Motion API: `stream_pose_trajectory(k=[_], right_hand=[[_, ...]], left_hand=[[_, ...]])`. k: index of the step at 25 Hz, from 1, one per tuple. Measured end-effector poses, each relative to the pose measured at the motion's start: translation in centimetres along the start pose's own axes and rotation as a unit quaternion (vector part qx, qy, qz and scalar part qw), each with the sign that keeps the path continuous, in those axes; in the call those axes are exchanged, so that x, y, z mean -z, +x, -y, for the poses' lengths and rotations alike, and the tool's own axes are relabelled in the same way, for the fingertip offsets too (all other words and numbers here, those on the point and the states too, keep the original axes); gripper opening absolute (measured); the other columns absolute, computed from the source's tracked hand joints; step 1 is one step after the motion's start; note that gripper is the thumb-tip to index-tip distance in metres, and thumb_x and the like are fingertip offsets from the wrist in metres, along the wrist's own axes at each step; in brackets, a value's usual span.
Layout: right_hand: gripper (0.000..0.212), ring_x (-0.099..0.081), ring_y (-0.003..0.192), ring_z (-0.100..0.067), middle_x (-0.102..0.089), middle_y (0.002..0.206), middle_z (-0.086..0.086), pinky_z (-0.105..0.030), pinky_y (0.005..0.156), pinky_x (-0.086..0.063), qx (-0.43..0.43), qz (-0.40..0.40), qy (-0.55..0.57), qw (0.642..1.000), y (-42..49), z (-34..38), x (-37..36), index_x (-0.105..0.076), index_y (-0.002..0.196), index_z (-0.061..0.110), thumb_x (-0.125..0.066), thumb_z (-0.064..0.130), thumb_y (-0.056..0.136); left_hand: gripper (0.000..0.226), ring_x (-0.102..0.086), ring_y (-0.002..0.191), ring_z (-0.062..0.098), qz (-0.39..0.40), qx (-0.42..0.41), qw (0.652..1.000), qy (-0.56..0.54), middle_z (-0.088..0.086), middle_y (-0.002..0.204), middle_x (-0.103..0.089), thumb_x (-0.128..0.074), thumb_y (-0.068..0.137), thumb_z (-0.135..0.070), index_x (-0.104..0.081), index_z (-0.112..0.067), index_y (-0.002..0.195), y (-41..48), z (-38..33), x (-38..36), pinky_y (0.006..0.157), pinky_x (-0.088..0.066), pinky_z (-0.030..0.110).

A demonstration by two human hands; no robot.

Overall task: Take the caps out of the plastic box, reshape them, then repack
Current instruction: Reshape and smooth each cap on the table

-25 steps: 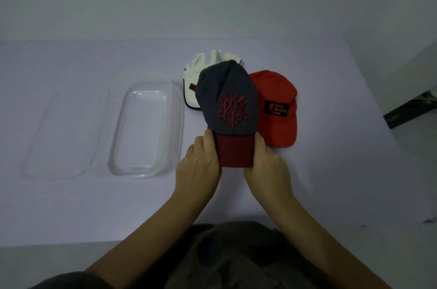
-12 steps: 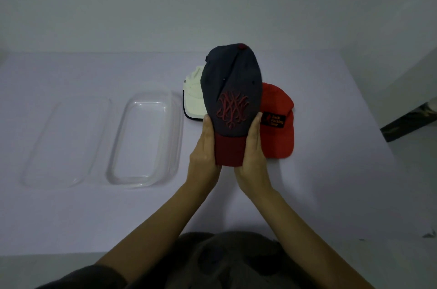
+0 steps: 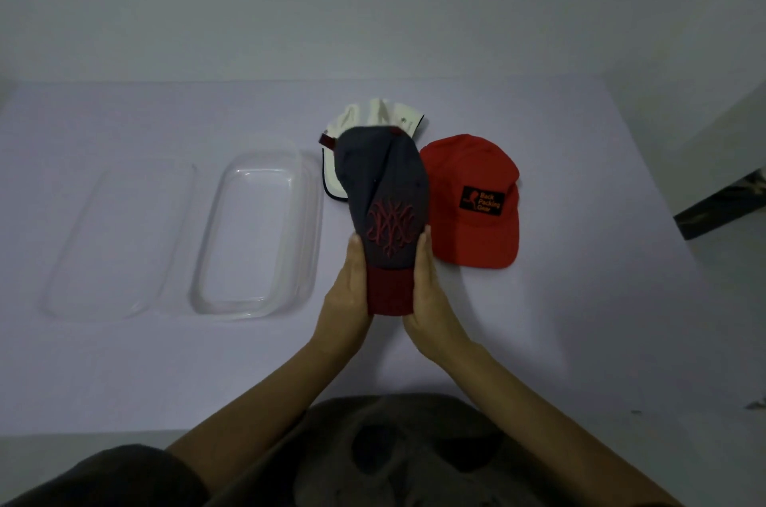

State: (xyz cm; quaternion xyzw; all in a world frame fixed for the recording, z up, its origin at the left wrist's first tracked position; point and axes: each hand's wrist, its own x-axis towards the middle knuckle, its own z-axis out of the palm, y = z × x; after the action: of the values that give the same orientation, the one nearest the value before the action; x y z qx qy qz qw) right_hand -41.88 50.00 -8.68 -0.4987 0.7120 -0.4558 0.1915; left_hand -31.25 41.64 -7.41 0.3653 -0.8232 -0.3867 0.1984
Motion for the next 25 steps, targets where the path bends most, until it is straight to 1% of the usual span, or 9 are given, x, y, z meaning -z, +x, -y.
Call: stream_pose_trajectory(k=[2,4,6,10,13,16,18,21,25], right_hand=[[0.097,0.016,0.143,-0.019,0.033,0.15,0.0,-0.036,0.118,0.001,-0.024,0.019,-0.085,0.996,-1.1,-1.6,-1.2,0.038,0.133,0.037,-0.044,0.007,0.092],[0.103,0.019,0.142,-0.017,0.04,0.146,0.011,-0.034,0.116,0.004,-0.038,0.035,-0.16,0.986,-2.3,-2.8,-2.7,0.039,0.134,0.032,-0.048,-0.001,0.089],[0.106,0.022,0.141,-0.017,0.039,0.148,0.006,-0.038,0.117,0.004,-0.042,0.038,-0.219,0.974,-3.3,-4.0,-3.6,0.034,0.139,0.02,-0.053,-0.004,0.084],[0.102,0.014,0.143,-0.025,0.029,0.152,-0.007,-0.038,0.118,0.0,-0.072,0.128,-0.214,0.966,-4.0,-4.6,-2.3,0.029,0.14,0.014,-0.054,0.011,0.081],[0.101,0.017,0.142,-0.017,0.024,0.151,-0.004,-0.03,0.118,0.002,-0.081,0.19,-0.172,0.963,-4.4,-3.5,-0.3,0.018,0.141,0.014,-0.052,0.008,0.068],[0.098,0.019,0.141,-0.013,0.02,0.151,-0.005,-0.023,0.115,0.009,-0.114,0.143,-0.172,0.968,-5.2,-4.3,1.9,0.009,0.144,0.005,-0.046,0.005,0.064],[0.092,0.012,0.143,-0.021,0.012,0.154,-0.012,-0.031,0.116,0.004,-0.139,0.084,-0.202,0.966,-5.1,-5.7,3.4,0.002,0.145,-0.001,-0.045,0.003,0.066],[0.089,0.004,0.143,-0.027,0.004,0.155,-0.017,-0.043,0.117,-0.006,-0.178,0.023,-0.242,0.954,-3.4,-7.4,5.6,-0.002,0.145,-0.002,-0.052,-0.003,0.071],[0.094,0.0,0.145,-0.032,0.001,0.156,-0.02,-0.045,0.116,-0.007,-0.208,-0.005,-0.294,0.933,-0.5,-9.0,8.4,-0.002,0.146,0.0,-0.056,-0.003,0.069]], left_hand=[[0.074,-0.033,0.138,0.026,0.0,-0.01,0.997,0.074,0.011,0.153,-0.025,-0.044,0.096,-0.008,0.007,-0.039,0.14,-0.7,1.7,-0.3,0.109,-0.03,0.03],[0.097,-0.044,0.129,0.035,0.039,-0.074,0.983,0.161,0.026,0.145,-0.035,-0.068,0.082,-0.008,0.002,-0.016,0.148,-2.1,4.3,-0.8,0.102,-0.034,0.038],[0.108,-0.049,0.124,0.039,0.09,-0.058,0.975,0.194,0.031,0.138,-0.041,-0.079,0.071,-0.01,-0.002,-0.003,0.147,-3.3,5.4,-1.2,0.096,-0.039,0.038],[0.112,-0.045,0.127,0.038,0.146,-0.085,0.965,0.2,0.03,0.142,-0.037,-0.075,0.074,-0.013,0.011,-0.008,0.146,-3.9,6.1,-0.9,0.096,-0.047,0.043],[0.084,-0.015,0.142,0.027,0.156,-0.036,0.973,0.166,0.014,0.153,-0.008,-0.05,0.082,-0.024,0.003,-0.009,0.145,-4.7,6.2,-0.3,0.113,-0.028,0.042],[0.075,-0.015,0.14,0.026,0.126,-0.046,0.981,0.137,0.014,0.151,-0.015,-0.033,0.076,-0.025,-0.014,-0.001,0.144,-4.8,5.9,0.5,0.112,-0.024,0.042],[0.074,-0.025,0.137,0.029,0.108,-0.087,0.982,0.128,0.018,0.15,-0.024,-0.039,0.073,-0.012,-0.021,0.002,0.143,-3.7,4.7,0.8,0.106,-0.034,0.041],[0.075,-0.029,0.136,0.032,0.143,-0.148,0.97,0.128,0.022,0.148,-0.029,-0.05,0.072,-0.003,-0.023,0.005,0.142,-0.9,0.8,-0.4,0.1,-0.039,0.035],[0.07,-0.023,0.139,0.033,0.199,-0.214,0.941,0.173,0.027,0.149,-0.027,-0.049,0.077,0.006,-0.022,0.007,0.142,3.3,-2.6,-4.8,0.109,-0.031,0.036]])
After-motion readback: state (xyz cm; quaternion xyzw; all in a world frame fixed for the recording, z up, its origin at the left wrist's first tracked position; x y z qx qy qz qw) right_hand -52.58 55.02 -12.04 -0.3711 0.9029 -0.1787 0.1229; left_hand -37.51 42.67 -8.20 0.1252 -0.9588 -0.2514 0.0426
